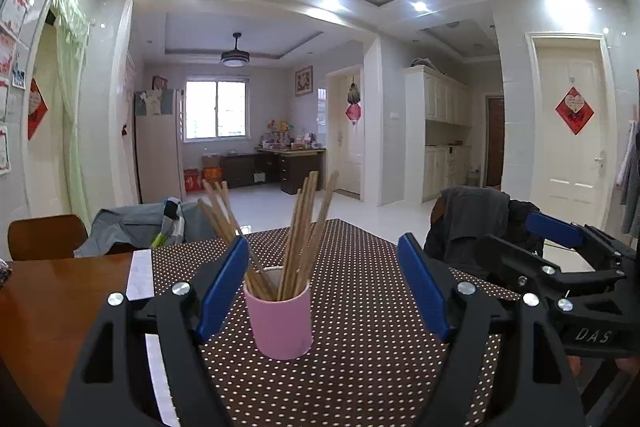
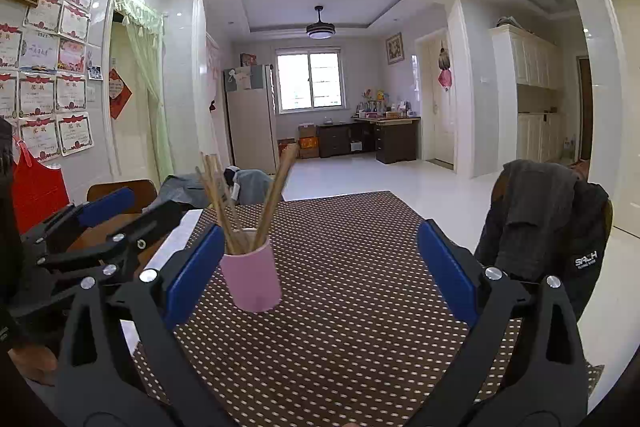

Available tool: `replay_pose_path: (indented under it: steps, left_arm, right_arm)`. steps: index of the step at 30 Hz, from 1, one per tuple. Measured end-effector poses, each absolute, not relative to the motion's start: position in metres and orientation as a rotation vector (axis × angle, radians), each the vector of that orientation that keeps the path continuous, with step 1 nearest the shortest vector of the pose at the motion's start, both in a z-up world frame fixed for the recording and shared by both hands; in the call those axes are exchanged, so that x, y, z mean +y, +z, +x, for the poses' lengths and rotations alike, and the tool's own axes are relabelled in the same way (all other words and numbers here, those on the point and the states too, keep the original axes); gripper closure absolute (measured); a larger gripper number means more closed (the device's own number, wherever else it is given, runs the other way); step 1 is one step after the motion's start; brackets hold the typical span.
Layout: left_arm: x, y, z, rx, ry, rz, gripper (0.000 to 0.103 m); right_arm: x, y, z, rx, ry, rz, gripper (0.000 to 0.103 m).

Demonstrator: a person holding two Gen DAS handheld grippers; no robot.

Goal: Organize utensils

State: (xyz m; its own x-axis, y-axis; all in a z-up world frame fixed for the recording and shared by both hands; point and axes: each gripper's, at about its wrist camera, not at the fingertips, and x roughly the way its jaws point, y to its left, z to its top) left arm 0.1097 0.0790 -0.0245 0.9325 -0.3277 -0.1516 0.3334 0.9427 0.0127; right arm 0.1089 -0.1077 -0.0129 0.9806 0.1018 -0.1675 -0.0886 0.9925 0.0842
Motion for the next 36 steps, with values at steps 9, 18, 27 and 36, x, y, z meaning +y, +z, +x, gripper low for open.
replay_pose_path:
  steps: [9, 18, 27, 36]
  left_arm:
    - [0.114, -0.034, 0.128, 0.138, -0.394, -0.012, 0.028]
    - [0.118, -0.038, 0.139, 0.15, -0.413, 0.001, 0.028]
    - [0.115, -0.039, 0.145, 0.151, -0.422, 0.012, 0.027]
    - [0.117, -0.04, 0.146, 0.153, -0.416, 0.012, 0.028]
  right_arm:
    - [-0.079, -0.014, 0.121, 0.189, 0.062, 0.079, 0.006]
    - [-0.073, -0.016, 0.125, 0.206, 0.043, 0.089, 0.006]
    - [-0.072, -0.016, 0.127, 0.208, 0.024, 0.094, 0.006]
    - [-0.071, -0.018, 0.13, 0.218, 0.032, 0.098, 0.006]
